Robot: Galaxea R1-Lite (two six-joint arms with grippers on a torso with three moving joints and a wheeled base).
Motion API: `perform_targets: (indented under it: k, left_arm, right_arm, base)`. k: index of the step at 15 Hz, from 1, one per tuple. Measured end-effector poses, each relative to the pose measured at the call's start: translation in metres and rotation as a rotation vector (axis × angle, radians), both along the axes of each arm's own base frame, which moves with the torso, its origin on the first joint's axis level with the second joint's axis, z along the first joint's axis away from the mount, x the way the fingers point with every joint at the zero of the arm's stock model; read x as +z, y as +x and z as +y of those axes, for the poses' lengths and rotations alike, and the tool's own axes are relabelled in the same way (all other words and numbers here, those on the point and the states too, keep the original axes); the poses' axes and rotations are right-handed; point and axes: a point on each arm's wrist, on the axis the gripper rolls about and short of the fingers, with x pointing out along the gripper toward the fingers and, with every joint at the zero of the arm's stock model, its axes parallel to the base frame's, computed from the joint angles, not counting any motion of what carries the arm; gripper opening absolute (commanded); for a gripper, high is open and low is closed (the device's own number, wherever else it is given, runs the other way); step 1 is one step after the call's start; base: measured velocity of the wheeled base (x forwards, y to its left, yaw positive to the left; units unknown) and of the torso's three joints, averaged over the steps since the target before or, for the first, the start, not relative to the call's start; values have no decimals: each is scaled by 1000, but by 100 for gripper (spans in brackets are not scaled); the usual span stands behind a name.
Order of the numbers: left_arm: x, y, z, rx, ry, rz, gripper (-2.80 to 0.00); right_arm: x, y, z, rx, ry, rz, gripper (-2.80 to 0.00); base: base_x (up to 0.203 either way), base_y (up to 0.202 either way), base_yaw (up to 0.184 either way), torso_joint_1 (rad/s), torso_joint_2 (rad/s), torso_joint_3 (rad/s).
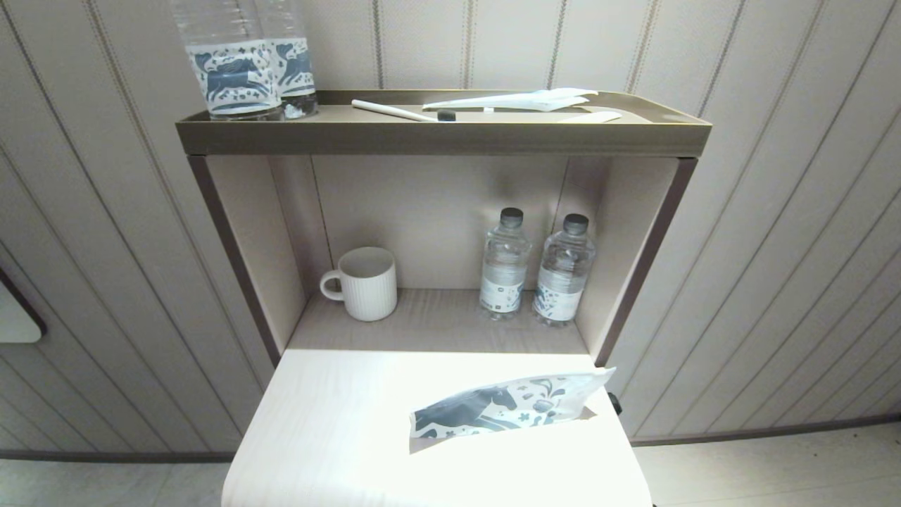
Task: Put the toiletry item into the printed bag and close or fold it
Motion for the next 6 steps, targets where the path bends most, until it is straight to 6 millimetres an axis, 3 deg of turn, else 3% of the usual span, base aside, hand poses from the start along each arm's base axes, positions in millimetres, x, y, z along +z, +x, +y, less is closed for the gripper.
perform_targets:
  k: [6]
  left_arm:
    - [0,0,0,0,1,1,-280]
  right_arm:
    - [0,0,0,6,0,1,-280]
  base:
    - [0,0,0,0,0,0]
